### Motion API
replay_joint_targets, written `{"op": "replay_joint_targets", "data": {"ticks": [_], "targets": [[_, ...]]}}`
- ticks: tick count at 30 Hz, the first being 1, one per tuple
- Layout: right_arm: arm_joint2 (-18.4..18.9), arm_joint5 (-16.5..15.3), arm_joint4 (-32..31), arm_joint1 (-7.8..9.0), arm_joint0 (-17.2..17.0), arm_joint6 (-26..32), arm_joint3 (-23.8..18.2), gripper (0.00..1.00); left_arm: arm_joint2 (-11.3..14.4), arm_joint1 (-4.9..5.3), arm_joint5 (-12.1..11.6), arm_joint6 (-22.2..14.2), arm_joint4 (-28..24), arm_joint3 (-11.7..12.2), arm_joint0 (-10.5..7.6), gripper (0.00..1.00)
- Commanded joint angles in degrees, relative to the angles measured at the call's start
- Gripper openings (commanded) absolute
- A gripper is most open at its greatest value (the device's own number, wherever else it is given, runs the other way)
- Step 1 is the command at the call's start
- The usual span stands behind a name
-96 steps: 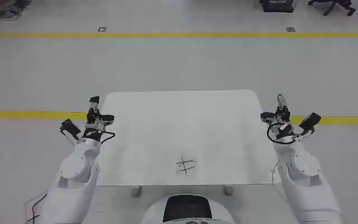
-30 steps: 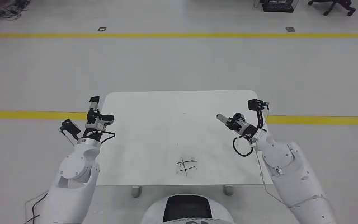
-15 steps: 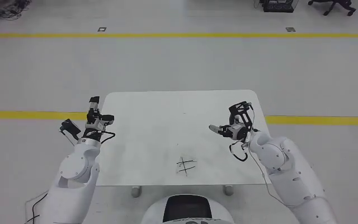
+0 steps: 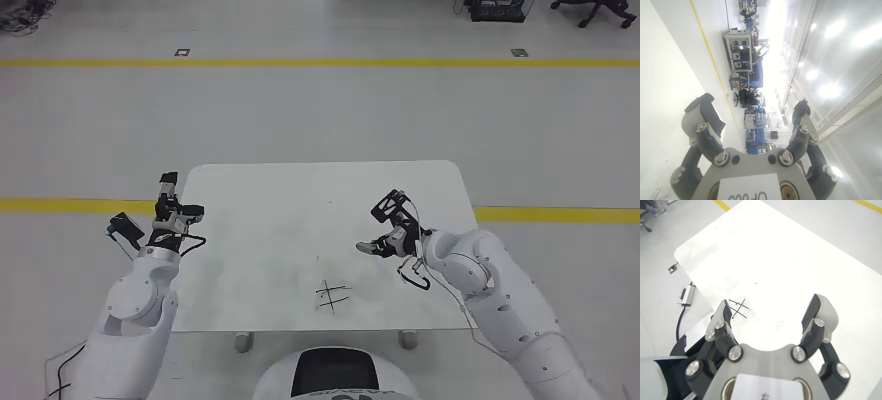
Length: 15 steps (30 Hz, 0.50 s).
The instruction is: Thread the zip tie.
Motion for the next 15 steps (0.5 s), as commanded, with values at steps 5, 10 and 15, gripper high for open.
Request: {"op": "replay_joint_targets", "data": {"ticks": [5, 10, 15], "targets": [[0.0, -0.02, 0.0, 0.0, 0.0, 0.0, 0.0, 1.0, 0.0, 0.0, 0.0, 0.0, 0.0, 0.0, 0.0, 1.0], [0.0, -0.02, 0.0, 0.0, 0.0, 0.0, 0.0, 1.0, 0.0, 0.0, 0.0, 0.0, 0.0, 0.0, 0.0, 1.0], [-1.52, -0.02, -3.07, 0.16, 0.65, 0.85, -1.22, 1.0, 0.0, 0.0, 0.0, 0.0, 0.0, 0.0, 0.0, 1.0]]}}
